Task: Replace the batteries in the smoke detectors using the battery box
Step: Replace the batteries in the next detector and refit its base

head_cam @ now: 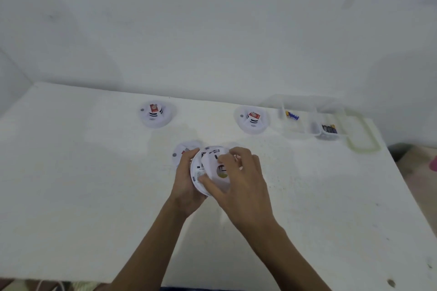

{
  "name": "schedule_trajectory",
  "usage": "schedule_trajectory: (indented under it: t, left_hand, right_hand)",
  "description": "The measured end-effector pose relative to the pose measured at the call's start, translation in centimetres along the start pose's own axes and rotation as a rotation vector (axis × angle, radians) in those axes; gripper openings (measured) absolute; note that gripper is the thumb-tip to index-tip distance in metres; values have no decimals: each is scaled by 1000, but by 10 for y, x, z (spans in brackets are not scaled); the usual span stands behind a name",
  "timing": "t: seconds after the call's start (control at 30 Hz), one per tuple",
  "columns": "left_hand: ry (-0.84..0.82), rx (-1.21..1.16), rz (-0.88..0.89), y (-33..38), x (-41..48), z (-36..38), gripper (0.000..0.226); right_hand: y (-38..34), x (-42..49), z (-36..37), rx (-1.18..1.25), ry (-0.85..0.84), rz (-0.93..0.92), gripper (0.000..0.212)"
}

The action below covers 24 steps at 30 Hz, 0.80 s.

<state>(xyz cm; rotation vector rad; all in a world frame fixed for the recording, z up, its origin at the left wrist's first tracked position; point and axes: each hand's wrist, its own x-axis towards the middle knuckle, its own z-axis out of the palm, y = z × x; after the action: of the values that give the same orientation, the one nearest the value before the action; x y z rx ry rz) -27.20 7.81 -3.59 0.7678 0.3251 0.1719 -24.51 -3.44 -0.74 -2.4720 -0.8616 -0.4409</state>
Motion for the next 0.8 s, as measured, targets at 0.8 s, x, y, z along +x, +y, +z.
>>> schedule_trajectory:
  t: [0.8]
  left_hand:
    - [140,143,-4,2,17,-38,63]
  right_hand:
    - [-27,12,40,-28,-11,72,42]
